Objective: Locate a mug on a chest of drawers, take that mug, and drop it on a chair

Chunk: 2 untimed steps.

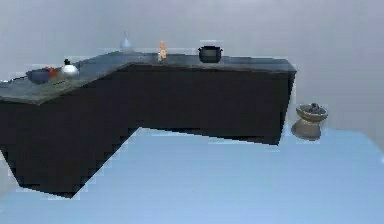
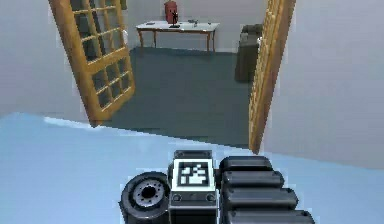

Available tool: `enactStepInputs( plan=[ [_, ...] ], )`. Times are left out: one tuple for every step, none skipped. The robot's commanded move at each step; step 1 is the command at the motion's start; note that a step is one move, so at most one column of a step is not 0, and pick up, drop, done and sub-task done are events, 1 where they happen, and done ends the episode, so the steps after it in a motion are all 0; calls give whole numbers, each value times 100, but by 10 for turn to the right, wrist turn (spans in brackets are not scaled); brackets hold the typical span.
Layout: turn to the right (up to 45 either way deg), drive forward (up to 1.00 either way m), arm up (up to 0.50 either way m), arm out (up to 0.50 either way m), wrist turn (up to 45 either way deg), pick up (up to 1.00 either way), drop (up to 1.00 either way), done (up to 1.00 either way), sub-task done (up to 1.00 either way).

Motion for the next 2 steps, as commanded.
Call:
enactStepInputs(
  plan=[
    [450,0,0,0,0,0,0,0,0],
    [270,0,0,0,0,0,0,0,0]
  ],
)
